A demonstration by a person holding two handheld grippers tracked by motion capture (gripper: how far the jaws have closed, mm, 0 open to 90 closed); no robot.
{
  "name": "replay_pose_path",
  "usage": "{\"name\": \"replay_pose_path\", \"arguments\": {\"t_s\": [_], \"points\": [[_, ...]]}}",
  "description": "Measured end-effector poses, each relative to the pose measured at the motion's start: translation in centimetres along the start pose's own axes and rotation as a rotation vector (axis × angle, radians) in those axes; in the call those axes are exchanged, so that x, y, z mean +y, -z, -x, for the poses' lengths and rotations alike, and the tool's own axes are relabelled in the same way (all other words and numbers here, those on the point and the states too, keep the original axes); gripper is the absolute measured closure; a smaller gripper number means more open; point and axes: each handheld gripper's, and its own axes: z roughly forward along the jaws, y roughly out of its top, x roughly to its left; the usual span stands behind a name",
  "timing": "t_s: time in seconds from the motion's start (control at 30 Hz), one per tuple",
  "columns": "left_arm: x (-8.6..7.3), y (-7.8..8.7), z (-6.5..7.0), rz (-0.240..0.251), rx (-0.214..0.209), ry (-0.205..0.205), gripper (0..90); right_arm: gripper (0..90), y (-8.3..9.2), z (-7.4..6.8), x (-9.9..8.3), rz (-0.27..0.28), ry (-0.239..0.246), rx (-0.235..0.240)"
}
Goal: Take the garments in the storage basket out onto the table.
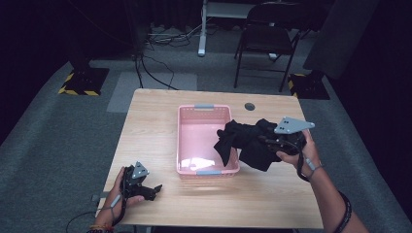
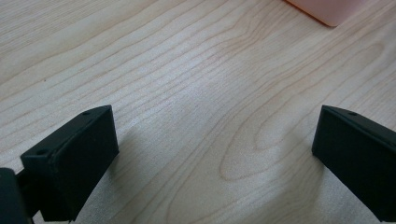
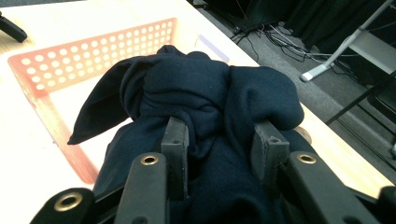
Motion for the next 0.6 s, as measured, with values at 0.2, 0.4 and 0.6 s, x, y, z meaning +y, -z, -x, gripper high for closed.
{"name": "replay_pose_path", "arguments": {"t_s": [0.2,0.4,0.6], "points": [[0.0,0.0,0.0,0.0,0.0,-0.001,0.0,63.6,0.9,0.6,-0.9,0.0,-0.015,-0.017],[0.0,0.0,0.0,0.0,0.0,0.0,0.0,63.6,1.5,1.1,-1.6,0.004,-0.03,-0.019],[0.0,0.0,0.0,0.0,0.0,0.0,0.0,63.5,2.3,1.5,-2.2,0.003,-0.041,-0.035]]}}
